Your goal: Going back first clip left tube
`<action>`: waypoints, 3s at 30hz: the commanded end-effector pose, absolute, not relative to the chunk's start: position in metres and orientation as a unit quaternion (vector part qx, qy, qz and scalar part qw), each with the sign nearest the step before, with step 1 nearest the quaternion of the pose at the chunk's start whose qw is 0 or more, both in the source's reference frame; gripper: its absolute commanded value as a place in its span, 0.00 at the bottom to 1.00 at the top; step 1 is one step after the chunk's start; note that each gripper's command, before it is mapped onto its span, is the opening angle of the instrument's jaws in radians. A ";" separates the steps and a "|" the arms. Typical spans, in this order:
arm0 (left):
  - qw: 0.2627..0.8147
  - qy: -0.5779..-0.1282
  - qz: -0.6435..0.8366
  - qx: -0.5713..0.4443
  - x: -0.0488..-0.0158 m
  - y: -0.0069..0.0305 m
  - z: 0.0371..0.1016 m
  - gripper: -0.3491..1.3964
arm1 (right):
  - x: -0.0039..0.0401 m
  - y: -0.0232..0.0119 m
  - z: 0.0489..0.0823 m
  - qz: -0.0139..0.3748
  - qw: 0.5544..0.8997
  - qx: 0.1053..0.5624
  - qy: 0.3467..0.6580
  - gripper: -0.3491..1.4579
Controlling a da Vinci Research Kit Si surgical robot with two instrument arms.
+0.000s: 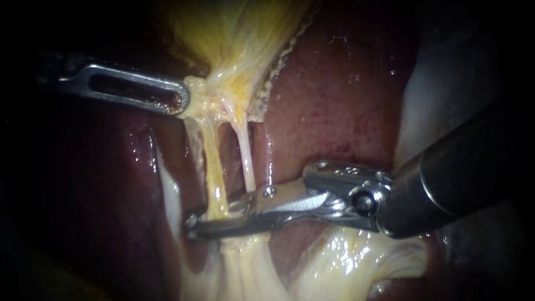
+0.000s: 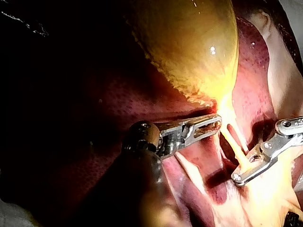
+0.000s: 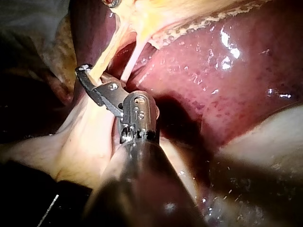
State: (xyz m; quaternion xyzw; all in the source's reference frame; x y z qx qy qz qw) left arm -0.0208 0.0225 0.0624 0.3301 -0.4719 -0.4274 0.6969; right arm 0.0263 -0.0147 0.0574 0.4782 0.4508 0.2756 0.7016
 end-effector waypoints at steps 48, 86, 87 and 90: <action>0.696 -0.471 -0.430 0.330 -0.0207 0.0217 0.0632 0.00 | 0.0148 -0.0093 0.0514 0.086 0.822 0.175 0.535 0.47; 0.699 -0.470 -0.429 0.326 -0.0241 0.0213 0.0674 0.00 | 0.0115 -0.0079 0.0491 0.092 0.870 0.151 0.461 0.47; 0.699 -0.470 -0.429 0.326 -0.0241 0.0213 0.0674 0.00 | 0.0116 -0.0080 0.0491 0.092 0.870 0.151 0.461 0.47; 0.699 -0.470 -0.429 0.326 -0.0240 0.0213 0.0674 0.00 | 0.0117 -0.0080 0.0490 0.089 0.868 0.156 0.462 0.47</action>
